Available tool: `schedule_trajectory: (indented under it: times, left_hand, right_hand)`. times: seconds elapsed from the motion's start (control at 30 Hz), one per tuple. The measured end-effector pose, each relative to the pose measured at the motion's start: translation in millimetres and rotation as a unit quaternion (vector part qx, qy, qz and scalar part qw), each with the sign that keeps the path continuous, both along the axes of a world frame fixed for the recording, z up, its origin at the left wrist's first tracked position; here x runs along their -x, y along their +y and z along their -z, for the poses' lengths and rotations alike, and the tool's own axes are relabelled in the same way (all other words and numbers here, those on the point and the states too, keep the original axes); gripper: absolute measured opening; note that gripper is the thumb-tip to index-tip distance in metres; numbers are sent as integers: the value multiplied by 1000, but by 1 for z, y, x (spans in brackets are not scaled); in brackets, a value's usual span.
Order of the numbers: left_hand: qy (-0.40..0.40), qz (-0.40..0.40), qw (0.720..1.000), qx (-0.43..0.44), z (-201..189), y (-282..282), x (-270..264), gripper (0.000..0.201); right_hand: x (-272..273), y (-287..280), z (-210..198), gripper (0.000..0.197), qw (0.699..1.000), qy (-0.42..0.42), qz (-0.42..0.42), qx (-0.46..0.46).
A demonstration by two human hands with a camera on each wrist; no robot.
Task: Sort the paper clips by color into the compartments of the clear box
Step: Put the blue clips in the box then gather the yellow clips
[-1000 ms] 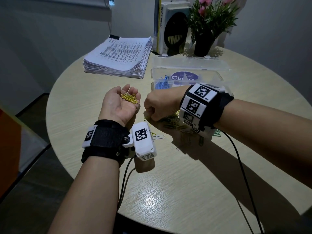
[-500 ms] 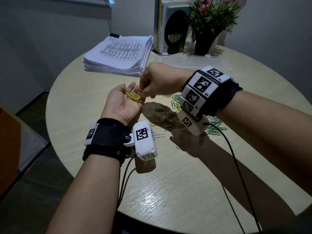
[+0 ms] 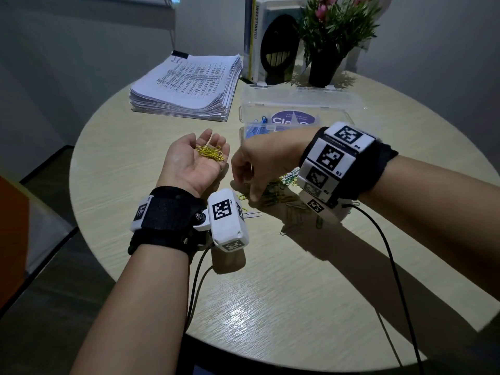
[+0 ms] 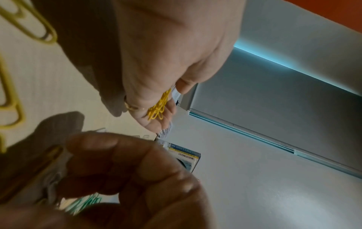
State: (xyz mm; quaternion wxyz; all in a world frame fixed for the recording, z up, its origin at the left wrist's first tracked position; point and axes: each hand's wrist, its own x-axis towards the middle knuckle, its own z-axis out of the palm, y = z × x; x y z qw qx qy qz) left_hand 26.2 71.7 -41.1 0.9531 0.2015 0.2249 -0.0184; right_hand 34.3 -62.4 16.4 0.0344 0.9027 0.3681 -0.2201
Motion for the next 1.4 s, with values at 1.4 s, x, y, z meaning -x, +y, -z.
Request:
schedule_trajectory:
  times: [1.4]
  left_hand:
    - [10,1,1000,-29,-10,6,35,33]
  right_hand:
    - [26,10,17,24,998,-56,-6,-11]
